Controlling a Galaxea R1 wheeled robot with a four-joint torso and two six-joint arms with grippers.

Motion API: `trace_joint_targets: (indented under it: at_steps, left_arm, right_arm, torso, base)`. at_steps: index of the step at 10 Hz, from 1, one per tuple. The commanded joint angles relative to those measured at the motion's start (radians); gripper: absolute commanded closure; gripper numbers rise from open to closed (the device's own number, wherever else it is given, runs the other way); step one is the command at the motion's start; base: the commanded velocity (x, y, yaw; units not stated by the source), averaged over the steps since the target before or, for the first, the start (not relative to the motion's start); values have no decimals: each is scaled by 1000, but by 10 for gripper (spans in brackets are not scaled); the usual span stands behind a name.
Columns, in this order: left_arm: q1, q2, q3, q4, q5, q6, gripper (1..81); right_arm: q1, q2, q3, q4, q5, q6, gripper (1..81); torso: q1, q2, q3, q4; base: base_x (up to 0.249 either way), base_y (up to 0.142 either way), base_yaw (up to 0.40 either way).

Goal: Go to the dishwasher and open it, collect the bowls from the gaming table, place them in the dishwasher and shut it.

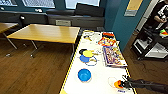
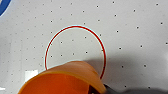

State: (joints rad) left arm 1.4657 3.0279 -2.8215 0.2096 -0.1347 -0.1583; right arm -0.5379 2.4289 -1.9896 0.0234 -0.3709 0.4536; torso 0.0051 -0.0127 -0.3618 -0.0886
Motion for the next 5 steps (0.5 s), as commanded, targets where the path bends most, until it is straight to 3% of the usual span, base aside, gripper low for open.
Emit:
trace_joint_targets:
  at_steps: [1, 3, 5]
  left_arm:
    - [-6, 2, -3, -4, 63, -3, 10]
    - [-6, 10, 2, -2, 61, -1, 10]
    - [-6, 16, 2, 2, 55, -1, 10]
  right_arm:
    - [162, -121, 104, 49, -51, 2, 811]
    - [238, -285, 328, 47, -78, 32, 811]
    - [252, -456, 505, 38, -83, 53, 811]
  torso:
    - [0, 0, 0, 0]
    - [0, 0, 0, 0]
    - [0, 0, 0, 0]
  base:
    - [0, 0, 0]
    - [0, 0, 0]
    - [0, 0, 0]
